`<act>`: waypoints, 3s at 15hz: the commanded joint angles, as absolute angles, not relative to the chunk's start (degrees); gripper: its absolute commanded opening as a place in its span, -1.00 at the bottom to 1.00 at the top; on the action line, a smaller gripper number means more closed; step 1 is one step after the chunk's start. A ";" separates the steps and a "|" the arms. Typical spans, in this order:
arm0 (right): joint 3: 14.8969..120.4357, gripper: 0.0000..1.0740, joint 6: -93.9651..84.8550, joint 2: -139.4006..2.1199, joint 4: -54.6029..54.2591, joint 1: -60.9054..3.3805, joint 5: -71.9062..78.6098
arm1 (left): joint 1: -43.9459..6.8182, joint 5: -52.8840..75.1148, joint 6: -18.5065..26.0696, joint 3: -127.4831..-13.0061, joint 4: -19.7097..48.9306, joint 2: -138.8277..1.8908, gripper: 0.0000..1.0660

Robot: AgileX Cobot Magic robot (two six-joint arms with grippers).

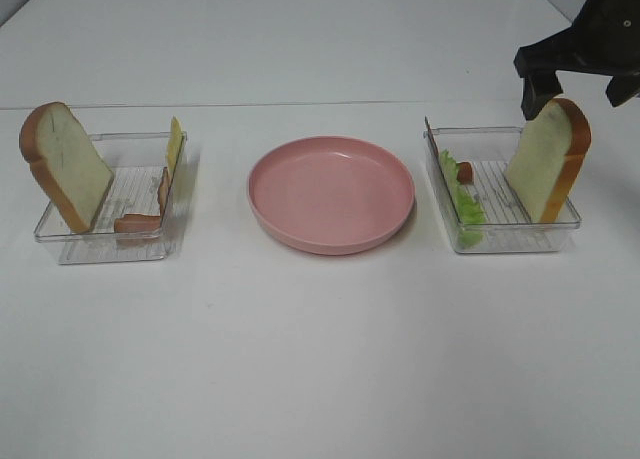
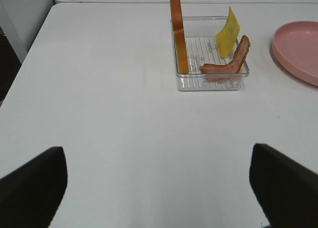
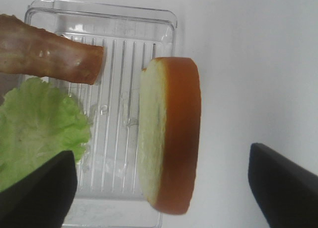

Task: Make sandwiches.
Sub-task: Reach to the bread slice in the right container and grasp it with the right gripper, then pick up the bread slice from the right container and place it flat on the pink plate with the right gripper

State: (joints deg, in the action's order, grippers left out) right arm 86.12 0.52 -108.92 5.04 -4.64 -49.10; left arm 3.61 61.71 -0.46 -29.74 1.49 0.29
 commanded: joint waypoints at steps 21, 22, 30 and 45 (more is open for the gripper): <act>88.24 -1.00 0.00 -104.39 1.72 -4.64 -52.02 | 3.61 61.48 -0.34 -29.68 1.89 1.20 0.71; 88.24 -1.00 0.00 -102.16 1.55 -5.61 -51.91 | 3.61 61.48 -0.34 -29.68 1.89 1.20 0.71; 88.24 -1.00 1.78 -98.20 -1.38 -26.24 -45.66 | 3.61 61.48 -0.34 -29.68 1.89 1.20 0.71; 88.24 -1.00 13.35 -119.58 -11.57 -28.53 -27.56 | 3.61 61.48 -0.34 -29.68 1.89 1.20 0.71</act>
